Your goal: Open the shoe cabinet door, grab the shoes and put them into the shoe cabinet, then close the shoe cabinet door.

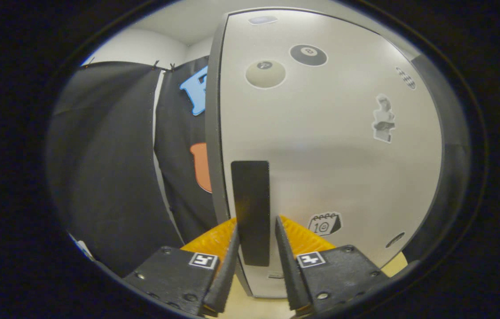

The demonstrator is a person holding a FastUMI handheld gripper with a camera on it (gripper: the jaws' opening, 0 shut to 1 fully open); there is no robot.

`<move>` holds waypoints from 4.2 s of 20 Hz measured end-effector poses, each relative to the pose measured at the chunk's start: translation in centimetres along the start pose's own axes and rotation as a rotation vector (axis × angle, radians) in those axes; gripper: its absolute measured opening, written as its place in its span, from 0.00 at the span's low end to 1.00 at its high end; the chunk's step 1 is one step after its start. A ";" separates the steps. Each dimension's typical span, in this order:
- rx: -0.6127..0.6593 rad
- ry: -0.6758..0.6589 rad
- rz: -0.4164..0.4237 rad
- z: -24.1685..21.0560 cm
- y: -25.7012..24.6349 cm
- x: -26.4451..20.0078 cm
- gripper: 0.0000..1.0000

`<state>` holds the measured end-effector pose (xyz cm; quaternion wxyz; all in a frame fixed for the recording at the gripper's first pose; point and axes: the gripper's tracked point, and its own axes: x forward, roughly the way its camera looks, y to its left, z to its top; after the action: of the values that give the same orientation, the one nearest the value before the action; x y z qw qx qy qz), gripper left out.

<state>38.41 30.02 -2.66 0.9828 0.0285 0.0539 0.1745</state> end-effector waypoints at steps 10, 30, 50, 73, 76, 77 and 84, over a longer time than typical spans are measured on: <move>-0.041 0.007 0.077 -0.7 0.1 -3.3 0.34; 0.043 -0.006 0.040 -2.4 -8.2 -24.2 0.30; 0.021 0.024 -0.146 -3.2 -28.4 -31.6 0.04; -0.002 -0.031 -0.291 -6.1 -25.7 -40.8 0.85; 0.021 -0.025 -0.281 -7.8 -23.5 -40.3 1.00; 0.026 -0.019 -0.269 -8.4 -22.4 -40.1 1.00; -0.022 0.007 -0.240 -14.5 -15.0 -35.3 1.00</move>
<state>8.91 4.30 -14.79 0.9966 0.0106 0.0587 0.0562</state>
